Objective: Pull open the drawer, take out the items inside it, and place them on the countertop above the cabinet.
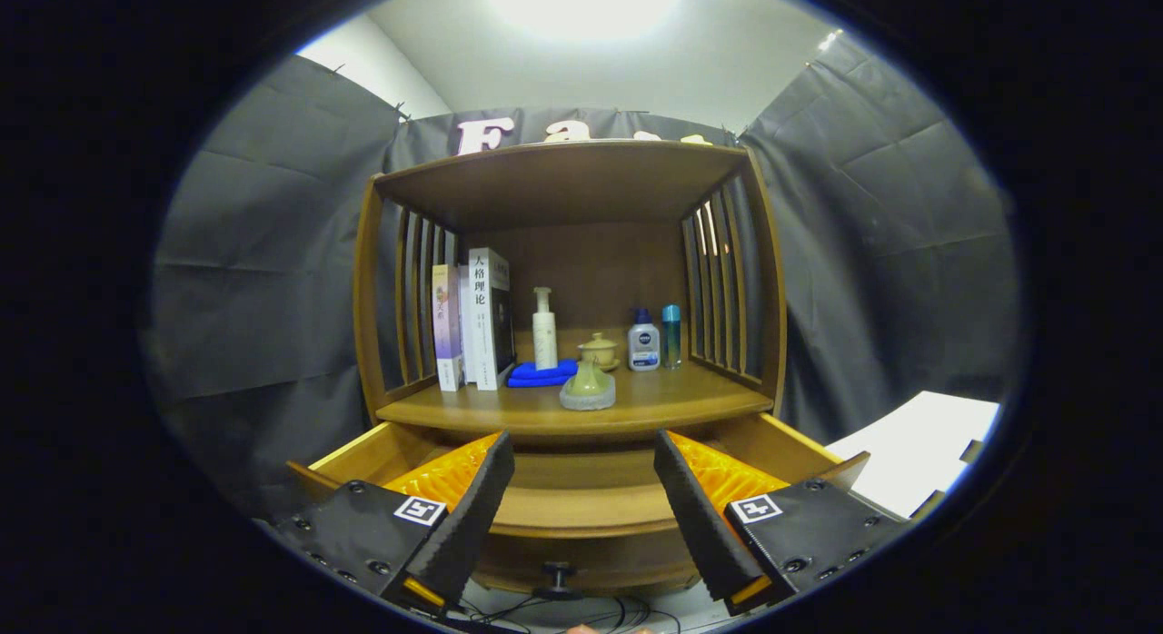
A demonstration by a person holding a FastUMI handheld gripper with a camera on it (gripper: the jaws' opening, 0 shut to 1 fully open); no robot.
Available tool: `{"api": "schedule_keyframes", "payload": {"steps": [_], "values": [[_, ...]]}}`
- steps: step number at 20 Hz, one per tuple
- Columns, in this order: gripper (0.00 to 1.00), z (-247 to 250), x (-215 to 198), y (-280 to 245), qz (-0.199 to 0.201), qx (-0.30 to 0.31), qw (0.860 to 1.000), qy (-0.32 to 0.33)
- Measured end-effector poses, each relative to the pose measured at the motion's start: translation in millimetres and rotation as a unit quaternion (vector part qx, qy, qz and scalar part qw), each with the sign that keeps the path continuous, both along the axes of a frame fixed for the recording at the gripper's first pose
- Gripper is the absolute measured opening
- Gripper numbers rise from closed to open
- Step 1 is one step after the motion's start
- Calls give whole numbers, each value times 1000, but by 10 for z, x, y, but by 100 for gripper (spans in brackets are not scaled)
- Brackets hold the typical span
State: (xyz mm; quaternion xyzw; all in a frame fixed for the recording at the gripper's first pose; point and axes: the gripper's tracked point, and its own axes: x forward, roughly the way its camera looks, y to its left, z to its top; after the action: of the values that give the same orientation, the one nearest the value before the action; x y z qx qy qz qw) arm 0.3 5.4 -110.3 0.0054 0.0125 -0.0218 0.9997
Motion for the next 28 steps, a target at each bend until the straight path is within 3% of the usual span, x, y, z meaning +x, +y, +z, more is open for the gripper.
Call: {"api": "schedule_keyframes", "payload": {"steps": [11,19,28], "values": [[98,-797,-213,217,31,-64,995,64],[100,-1093,-75,149,8,-52,994,97],[99,-1113,-60,161,2,-65,994,88]]}}
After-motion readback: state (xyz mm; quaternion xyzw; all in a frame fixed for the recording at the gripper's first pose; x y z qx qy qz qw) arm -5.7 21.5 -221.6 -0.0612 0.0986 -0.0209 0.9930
